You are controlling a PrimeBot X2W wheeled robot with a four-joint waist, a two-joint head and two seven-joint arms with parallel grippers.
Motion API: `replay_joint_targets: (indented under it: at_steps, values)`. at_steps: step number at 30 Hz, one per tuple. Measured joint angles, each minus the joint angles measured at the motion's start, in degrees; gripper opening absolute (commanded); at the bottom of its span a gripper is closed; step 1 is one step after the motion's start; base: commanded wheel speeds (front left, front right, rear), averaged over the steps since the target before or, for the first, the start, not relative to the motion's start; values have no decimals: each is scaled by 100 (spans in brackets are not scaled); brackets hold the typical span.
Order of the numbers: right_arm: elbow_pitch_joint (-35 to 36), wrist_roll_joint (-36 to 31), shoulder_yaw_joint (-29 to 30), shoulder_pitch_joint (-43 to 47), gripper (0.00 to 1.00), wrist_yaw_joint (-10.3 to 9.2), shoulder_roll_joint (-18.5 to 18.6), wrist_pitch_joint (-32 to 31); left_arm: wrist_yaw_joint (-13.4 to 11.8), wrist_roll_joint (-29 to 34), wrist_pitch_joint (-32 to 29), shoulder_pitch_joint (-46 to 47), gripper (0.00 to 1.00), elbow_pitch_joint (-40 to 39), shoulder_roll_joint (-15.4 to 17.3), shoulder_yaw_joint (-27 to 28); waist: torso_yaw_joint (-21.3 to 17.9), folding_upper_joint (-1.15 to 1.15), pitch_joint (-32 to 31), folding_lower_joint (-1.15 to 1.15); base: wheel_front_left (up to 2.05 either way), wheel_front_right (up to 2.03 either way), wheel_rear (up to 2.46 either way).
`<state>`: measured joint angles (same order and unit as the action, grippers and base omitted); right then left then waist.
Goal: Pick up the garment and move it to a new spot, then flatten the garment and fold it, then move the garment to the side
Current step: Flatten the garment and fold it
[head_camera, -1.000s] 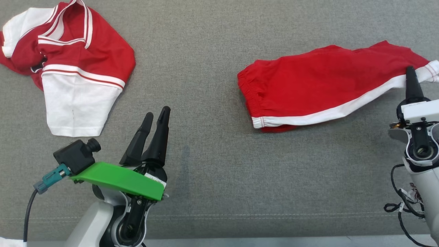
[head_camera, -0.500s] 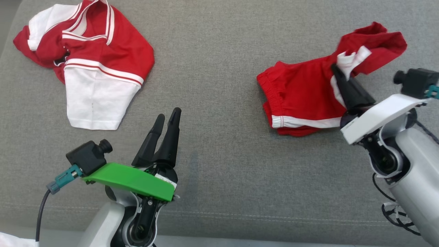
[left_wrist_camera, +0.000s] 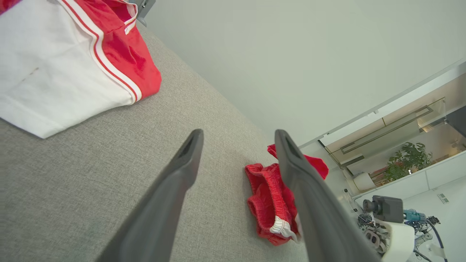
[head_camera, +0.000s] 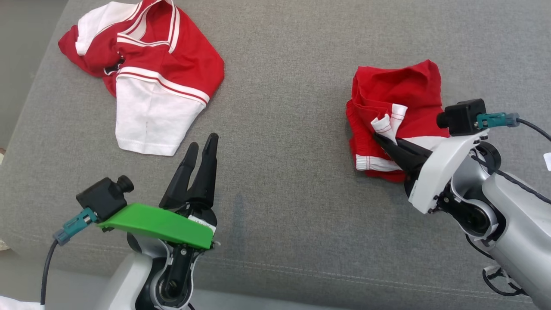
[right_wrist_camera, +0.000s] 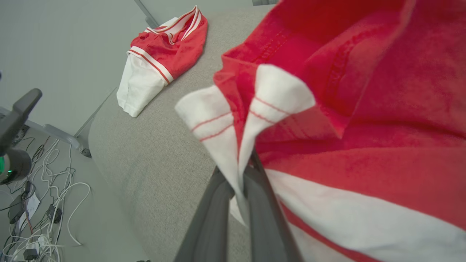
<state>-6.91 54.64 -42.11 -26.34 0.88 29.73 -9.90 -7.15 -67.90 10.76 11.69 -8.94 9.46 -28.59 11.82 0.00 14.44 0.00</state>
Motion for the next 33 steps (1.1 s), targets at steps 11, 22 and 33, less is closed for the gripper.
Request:
replay_joint_targets:
  at_steps: [11, 22, 33]
  values:
    - [366, 97, -80, -50, 0, -208, 207, -744, 1, -44, 46, -30, 100, 14, -55, 33, 1, 0, -28, 0, 0, 0, 0]
    - [672, 130, -241, -50, 100, -403, 386, -1243, 7, -45, 64, -42, 100, 13, -55, 43, -21, 0, 7, 0, 0, 0, 0]
    - [1022, 135, -286, -81, 100, -402, 243, -1340, 33, -46, 66, -43, 100, 101, -78, 40, 9, 0, -1, 0, 0, 0, 0]
